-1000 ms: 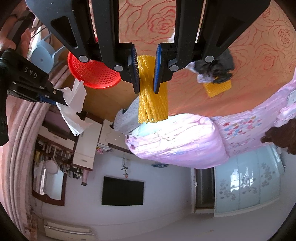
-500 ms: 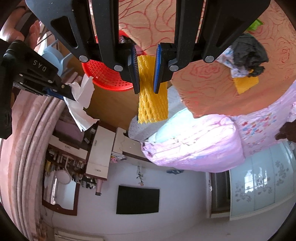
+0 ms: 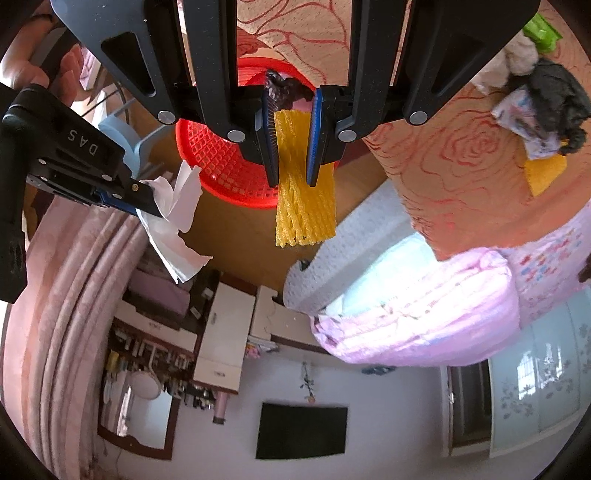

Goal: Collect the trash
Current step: 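Lift both held items and carry them over the red basket, then open the left tool to drop the foam net while the right tool releases the tissue, then move both open tools back over the trash on the bedspread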

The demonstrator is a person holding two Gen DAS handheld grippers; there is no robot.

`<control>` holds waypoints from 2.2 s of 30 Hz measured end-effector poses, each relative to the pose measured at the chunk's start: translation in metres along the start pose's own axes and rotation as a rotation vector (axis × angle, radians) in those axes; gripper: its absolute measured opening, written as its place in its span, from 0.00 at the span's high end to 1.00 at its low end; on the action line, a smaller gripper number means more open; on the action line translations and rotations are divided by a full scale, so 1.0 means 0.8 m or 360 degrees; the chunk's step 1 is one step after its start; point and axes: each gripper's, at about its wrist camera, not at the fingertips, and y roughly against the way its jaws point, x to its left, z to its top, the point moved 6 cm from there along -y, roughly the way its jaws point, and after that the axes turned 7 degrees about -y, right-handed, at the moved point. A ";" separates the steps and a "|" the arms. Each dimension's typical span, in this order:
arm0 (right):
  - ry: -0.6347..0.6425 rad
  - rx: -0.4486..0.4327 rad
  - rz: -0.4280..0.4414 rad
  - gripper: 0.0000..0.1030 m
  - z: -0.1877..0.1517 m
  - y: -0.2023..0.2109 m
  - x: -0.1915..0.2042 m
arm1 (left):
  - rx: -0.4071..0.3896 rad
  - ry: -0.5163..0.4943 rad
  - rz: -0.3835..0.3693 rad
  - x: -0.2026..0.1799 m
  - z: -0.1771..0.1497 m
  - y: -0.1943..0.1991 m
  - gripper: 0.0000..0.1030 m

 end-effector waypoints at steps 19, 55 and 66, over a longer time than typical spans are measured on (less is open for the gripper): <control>-0.0055 0.0215 -0.0077 0.72 -0.036 -0.054 -0.024 | 0.0171 0.0058 -0.0098 -0.013 -0.023 -0.058 0.51; 0.0017 0.0103 0.0009 0.27 -0.041 -0.026 0.037 | -0.0087 0.0131 0.0426 0.082 -0.035 0.083 0.28; 0.0104 0.0050 0.0093 0.26 -0.044 -0.006 0.089 | -0.0087 0.0387 0.0685 0.202 -0.072 0.149 0.24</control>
